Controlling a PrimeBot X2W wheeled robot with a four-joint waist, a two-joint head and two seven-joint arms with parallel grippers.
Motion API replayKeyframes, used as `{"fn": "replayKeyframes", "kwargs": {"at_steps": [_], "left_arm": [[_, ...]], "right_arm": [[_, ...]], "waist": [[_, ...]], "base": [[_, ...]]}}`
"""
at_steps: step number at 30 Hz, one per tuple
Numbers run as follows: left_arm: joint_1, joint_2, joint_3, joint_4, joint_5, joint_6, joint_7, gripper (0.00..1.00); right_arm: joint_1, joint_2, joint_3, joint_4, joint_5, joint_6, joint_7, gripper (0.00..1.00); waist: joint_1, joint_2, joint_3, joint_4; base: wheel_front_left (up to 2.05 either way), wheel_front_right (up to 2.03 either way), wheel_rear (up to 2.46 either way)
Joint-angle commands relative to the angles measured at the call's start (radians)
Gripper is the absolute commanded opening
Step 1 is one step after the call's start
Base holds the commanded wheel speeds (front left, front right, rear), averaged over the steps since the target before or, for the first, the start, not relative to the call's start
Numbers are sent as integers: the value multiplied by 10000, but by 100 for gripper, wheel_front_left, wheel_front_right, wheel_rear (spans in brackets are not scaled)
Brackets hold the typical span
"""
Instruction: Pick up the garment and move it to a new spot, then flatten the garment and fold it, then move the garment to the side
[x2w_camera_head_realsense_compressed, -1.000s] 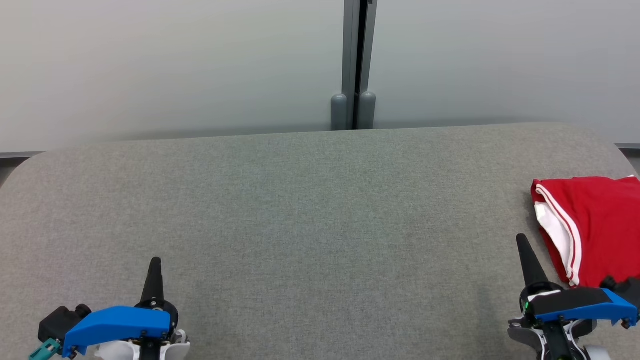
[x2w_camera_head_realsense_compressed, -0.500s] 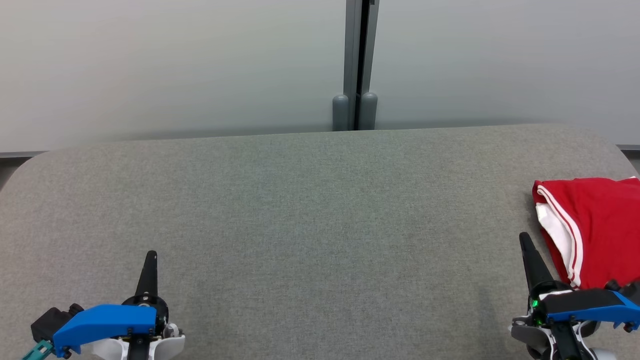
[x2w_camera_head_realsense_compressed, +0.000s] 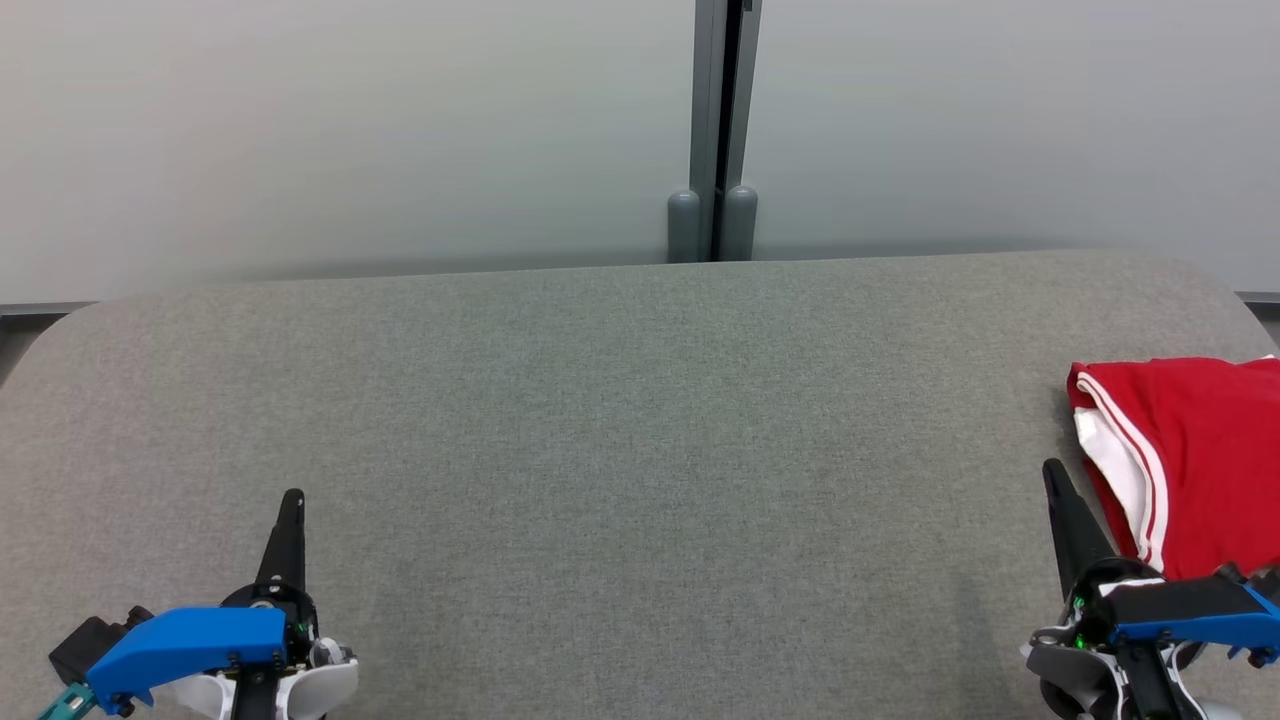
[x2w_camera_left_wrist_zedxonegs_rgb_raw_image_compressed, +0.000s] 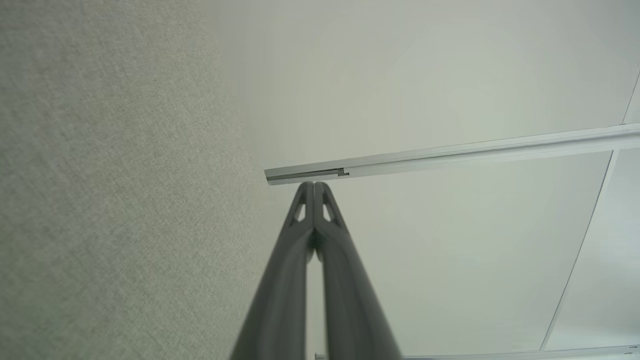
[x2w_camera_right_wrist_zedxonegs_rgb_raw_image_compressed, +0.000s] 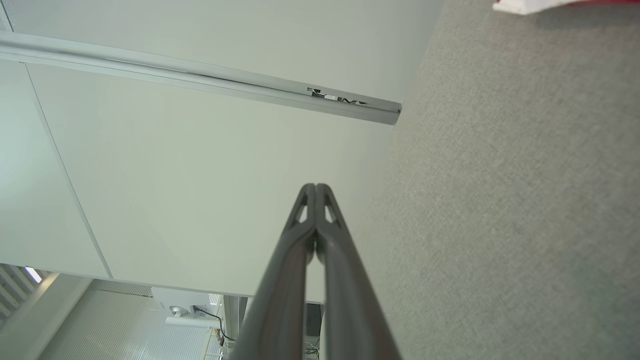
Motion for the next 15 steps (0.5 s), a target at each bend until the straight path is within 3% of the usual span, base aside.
{"fn": "replayKeyframes", "kwargs": {"at_steps": [1, 15], "left_arm": [[-217, -10, 55, -119, -255, -92, 78, 0], [-210, -11, 245, -263, -1159, -266, 332, 0]], "right_arm": [[156, -76, -38, -134, 294, 3, 85, 0], [224, -81, -107, -332, 1243, 4, 315, 0]], "waist": [[0, -2, -3, 5], [0, -1, -19, 35]], "base": [[0, 0, 0], [0, 0, 0]]}}
